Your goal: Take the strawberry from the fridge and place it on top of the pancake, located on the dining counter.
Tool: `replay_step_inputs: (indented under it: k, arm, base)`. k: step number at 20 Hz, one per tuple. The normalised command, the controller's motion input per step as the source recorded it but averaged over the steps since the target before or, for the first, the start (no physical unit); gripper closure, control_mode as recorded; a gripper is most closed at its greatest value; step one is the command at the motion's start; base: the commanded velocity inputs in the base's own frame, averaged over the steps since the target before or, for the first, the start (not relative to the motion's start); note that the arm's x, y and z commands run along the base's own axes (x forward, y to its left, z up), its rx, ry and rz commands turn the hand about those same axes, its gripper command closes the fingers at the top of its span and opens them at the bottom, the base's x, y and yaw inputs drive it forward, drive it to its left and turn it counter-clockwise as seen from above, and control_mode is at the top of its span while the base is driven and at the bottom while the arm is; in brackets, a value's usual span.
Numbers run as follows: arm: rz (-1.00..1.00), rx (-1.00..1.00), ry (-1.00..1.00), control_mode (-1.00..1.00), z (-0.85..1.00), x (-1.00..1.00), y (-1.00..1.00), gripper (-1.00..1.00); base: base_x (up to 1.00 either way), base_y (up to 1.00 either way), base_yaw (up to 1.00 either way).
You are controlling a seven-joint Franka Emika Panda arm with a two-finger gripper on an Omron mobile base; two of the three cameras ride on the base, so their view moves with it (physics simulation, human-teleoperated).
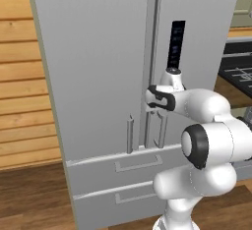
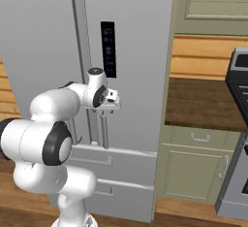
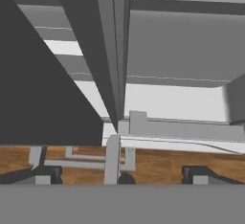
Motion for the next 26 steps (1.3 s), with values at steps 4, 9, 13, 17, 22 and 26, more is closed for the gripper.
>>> replay_step_inputs:
  k: [4,9,13,17,22,26]
  arm:
    - [0.00,0.00,-0.01,-1.00,-0.28,0.00,-0.02,-1.00]
    - [0.00,0.00,0.00,-1.00,-0.32,0.00,-0.03,-1.00]
    - [0.00,0.00,-0.02,-1.00,-0.27,0.00,0.00,-1.00]
    - [0.00,0.00,-0.06,-1.00,-0.23,-0.03,0.00,1.00]
    - [0.00,0.01,0.00,-1.00,-0.21,-0.13,-0.14,1.00]
    - [0.00,0.09,-0.01,-1.00,-0.14,-0.41,-0.41,1.00]
  base:
    - [0.00,0.00,0.00]
    - [0.00,0.00,0.00]
    - [0.00,0.00,0.00]
    - [0.00,0.00,0.00]
    - [0.00,0.00,0.00]
    - [0.00,0.00,0.00]
